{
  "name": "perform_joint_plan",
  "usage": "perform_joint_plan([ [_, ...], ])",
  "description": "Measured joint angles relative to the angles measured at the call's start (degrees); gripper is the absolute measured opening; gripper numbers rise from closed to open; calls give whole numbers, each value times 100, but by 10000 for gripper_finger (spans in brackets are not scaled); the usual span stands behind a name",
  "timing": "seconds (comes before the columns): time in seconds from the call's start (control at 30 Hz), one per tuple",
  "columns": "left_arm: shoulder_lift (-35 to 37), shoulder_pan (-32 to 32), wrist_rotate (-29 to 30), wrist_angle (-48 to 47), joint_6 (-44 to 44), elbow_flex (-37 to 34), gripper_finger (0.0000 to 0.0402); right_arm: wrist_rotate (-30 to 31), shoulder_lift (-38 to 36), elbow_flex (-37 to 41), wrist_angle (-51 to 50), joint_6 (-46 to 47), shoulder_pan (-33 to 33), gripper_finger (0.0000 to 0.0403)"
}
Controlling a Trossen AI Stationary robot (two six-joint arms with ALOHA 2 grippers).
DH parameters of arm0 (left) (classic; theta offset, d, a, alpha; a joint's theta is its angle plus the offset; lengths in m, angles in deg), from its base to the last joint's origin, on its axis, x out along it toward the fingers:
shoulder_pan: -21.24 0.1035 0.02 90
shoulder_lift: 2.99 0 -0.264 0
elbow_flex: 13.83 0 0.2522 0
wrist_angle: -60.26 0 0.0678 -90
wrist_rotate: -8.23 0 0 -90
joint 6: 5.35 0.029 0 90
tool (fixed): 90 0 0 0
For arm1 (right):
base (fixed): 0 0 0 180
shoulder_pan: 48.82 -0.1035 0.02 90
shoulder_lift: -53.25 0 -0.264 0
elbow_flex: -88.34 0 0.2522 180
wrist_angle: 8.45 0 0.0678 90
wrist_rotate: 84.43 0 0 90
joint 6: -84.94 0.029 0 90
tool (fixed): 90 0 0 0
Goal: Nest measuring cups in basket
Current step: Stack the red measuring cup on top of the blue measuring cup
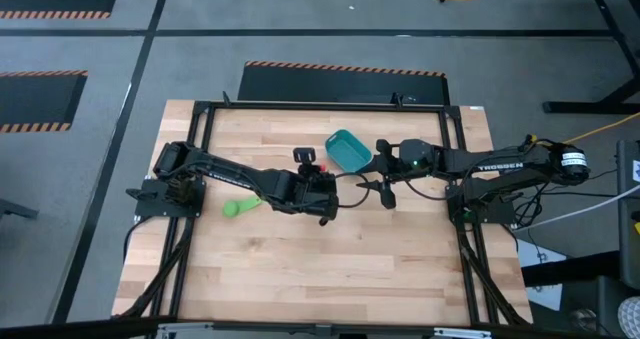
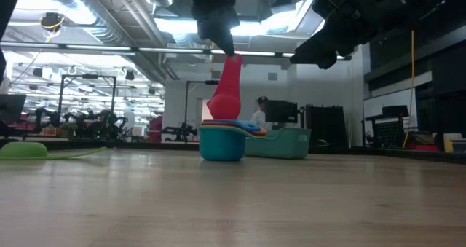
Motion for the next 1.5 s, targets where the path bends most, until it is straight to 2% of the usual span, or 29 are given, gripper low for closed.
perform_joint_plan([
  [0.33, 0, -106, -742, 3, 0, 0, 31, 0, 0, 2, 0, 0, 0, 182],
  [0.53, 3, -230, -1015, 114, -4, 0, 55, 0, 0, 2, 0, 0, -1, 182],
  [0.77, 7, -267, -1853, 115, -182, 0, 93, 0, 0, 2, 0, 0, 0, 182],
  [1.03, 20, -244, -1889, 11, -292, 0, 111, -9, 0, 2, 0, 14, 0, 182],
  [1.23, 299, -38, -1974, -661, 129, 7, 112, -15, -2, 7, -4, 33, -10, 182],
  [1.4, 393, 425, -3259, -1361, 308, 1, 112, 0, 25, 8, 48, 42, -143, 182],
  [1.5, 407, 673, -4004, -1167, 354, -252, 112, -1, 154, 7, 105, 47, -282, 182],
])
